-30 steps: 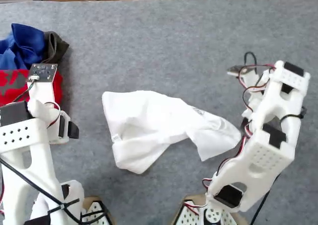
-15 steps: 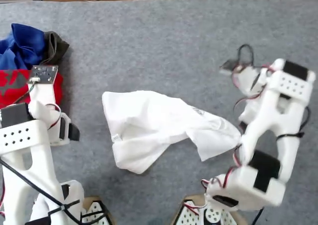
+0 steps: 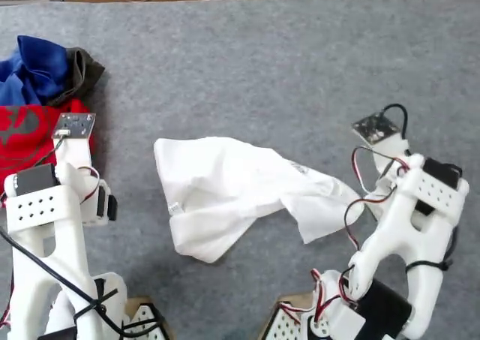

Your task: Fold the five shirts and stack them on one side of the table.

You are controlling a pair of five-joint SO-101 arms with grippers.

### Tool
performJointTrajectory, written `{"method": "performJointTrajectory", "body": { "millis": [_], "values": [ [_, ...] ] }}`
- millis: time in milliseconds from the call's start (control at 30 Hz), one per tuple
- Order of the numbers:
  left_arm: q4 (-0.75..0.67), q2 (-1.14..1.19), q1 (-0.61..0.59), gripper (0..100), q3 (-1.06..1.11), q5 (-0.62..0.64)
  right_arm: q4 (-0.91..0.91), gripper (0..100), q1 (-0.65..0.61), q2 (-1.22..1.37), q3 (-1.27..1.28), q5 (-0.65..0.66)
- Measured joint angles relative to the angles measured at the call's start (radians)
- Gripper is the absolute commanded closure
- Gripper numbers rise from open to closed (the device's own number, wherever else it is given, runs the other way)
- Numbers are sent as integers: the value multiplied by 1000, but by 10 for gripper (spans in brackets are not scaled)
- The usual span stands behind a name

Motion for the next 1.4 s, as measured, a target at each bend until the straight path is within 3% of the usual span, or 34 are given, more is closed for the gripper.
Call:
{"method": "performJointTrajectory", "body": {
  "millis": [133,433,967,1167,1400],
  "values": [
    [-28,0,0,963,0,0,-21,983,38,0,18,-6],
    [-110,60,0,970,98,0,-23,983,60,95,18,-6],
    [-132,631,0,971,44,-2,-86,983,66,342,17,-6],
    [-126,655,0,971,28,-11,-78,984,109,342,28,3],
    [-124,655,0,971,35,-109,-52,984,153,339,41,64]
  ]
}}
